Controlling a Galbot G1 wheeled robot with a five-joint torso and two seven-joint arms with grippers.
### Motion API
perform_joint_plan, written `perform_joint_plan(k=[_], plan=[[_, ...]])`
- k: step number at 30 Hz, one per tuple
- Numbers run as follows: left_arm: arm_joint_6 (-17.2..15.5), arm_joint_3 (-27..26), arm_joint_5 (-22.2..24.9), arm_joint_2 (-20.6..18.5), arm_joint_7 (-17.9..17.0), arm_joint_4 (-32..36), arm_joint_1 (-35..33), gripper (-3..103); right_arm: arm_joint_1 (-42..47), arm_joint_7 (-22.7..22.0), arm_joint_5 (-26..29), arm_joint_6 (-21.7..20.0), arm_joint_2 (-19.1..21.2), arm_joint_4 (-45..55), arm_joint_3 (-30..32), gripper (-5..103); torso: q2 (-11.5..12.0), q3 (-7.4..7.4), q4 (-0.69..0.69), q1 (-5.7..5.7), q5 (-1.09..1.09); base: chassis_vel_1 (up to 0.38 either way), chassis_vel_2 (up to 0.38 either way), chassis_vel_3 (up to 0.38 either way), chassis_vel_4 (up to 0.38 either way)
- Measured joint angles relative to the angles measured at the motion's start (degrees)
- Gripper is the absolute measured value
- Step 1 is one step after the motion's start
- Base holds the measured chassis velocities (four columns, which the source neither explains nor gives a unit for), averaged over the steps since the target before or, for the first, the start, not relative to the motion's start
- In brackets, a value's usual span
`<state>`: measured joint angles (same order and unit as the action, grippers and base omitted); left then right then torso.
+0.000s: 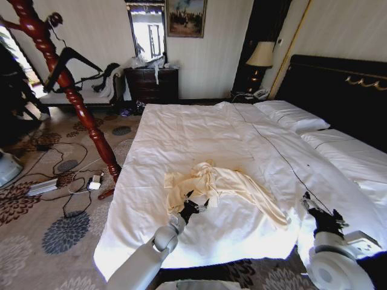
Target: Pick up the clothes from the bed and hang them on the clothes hanger.
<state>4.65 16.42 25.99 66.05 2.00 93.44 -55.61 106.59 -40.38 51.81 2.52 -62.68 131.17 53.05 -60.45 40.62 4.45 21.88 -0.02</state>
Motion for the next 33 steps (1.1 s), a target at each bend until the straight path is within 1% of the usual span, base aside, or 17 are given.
perform_joint_plan(k=[3,5,6,8,9,11,12,15,18,19,21,24,26,27,29,30,33], plan=[[-0.8,3.68,2.1,-2.15,1.61,-1.18,4.57,100,-0.2,0.22,-1.14,-0.02,-2.18,-0.28,-0.51,100,0.0,0.0,0.01,0.0,0.01,0.0,0.0,0.0,0.0],[-1.26,5.04,2.95,-1.53,1.89,-3.53,7.6,100,-0.2,0.27,-1.93,-0.03,-4.34,-0.31,-0.83,100,0.0,0.0,0.02,0.0,0.02,0.0,0.0,0.0,0.0],[-1.26,5.04,2.95,-1.53,1.89,-3.53,7.6,100,-0.2,0.27,-1.93,-0.03,-4.34,-0.31,-0.83,100,0.0,0.0,0.02,0.0,0.02,0.0,0.0,0.0,0.0],[-2.16,5.38,4.12,0.13,2.33,-5.07,8.79,100,-0.02,0.33,-2.4,-0.03,-5.44,-0.26,-0.88,100,0.0,0.0,0.02,0.0,0.02,0.0,0.0,0.0,0.0],[-2.63,5.49,4.34,1.52,2.58,-6.14,9.16,103,0.09,0.35,-2.67,-0.03,-5.91,-0.21,-0.88,100,0.0,0.0,0.02,0.0,0.02,0.0,0.0,0.0,0.0],[-2.93,5.55,3.73,3.98,2.91,-7.9,9.11,101,0.21,0.36,-2.98,-0.01,-6.63,-0.07,-0.83,100,0.0,0.0,0.02,0.0,0.01,0.0,0.0,0.0,0.0],[-2.93,5.55,3.73,3.98,2.91,-7.9,9.11,101,0.21,0.36,-2.98,-0.01,-6.63,-0.07,-0.83,100,0.0,0.0,0.02,0.0,0.01,0.0,0.0,0.0,0.0],[-2.86,5.36,2.26,6.72,2.98,-9.64,7.56,87,0.68,0.36,-3.12,0.02,-7.48,0.65,-0.58,100,0.0,0.0,0.02,0.0,0.02,0.0,0.0,0.0,0.0],[-2.73,4.63,1.73,7.31,2.56,-9.69,6.63,81,1.12,0.36,-3.28,0.09,-7.71,1.02,-0.43,100,0.0,0.0,0.01,-0.01,0.01,0.0,0.0,0.0,0.0],[-2.77,3.7,1.59,7.47,1.98,-9.56,5.99,71,1.42,0.34,-3.42,0.21,-7.85,1.17,-0.33,100,0.0,0.0,0.01,-0.01,0.02,0.0,0.0,0.0,0.0],[-2.86,2.95,1.56,7.57,1.77,-9.48,5.58,71,1.54,0.33,-3.54,0.3,-7.93,1.18,-0.32,100,0.0,-0.01,0.01,-0.01,0.02,0.0,0.0,0.0,0.0],[-2.99,-0.12,1.35,7.96,1.54,-9.05,3.94,54,1.61,0.26,-4.05,0.5,-8.38,1.21,-0.58,100,0.0,0.0,0.01,-0.01,0.02,0.0,0.0,0.0,0.0],[-2.99,-0.62,1.31,7.96,1.54,-8.84,3.67,48,1.62,0.26,-4.08,0.51,-8.41,1.26,-0.62,100,0.0,0.0,0.01,-0.01,0.02,0.0,0.0,0.0,0.0],[-2.99,-1.61,1.3,7.9,1.51,-8.32,3.19,48,1.66,0.25,-4.11,0.52,-8.44,1.38,-0.68,100,0.0,-0.01,0.01,-0.01,0.01,0.0,0.0,0.0,0.0],[-3.23,-5.01,1.8,6.94,1.38,-6.83,1.99,38,2.0,0.24,-4.21,0.61,-8.22,1.51,-0.72,100,-0.01,-0.01,0.01,-0.01,0.02,0.0,0.0,0.0,0.0],[-3.23,-5.01,1.8,6.94,1.38,-6.83,1.99,38,2.0,0.24,-4.21,0.61,-8.22,1.51,-0.72,100,-0.01,-0.01,0.01,-0.01,0.02,0.0,0.0,0.0,0.0],[-3.33,-8.88,2.79,5.6,1.23,-6.42,1.51,22,1.81,0.19,-4.29,0.82,-7.8,1.14,-0.76,100,0.0,0.0,0.01,-0.01,0.01,0.0,0.0,0.0,0.0]])
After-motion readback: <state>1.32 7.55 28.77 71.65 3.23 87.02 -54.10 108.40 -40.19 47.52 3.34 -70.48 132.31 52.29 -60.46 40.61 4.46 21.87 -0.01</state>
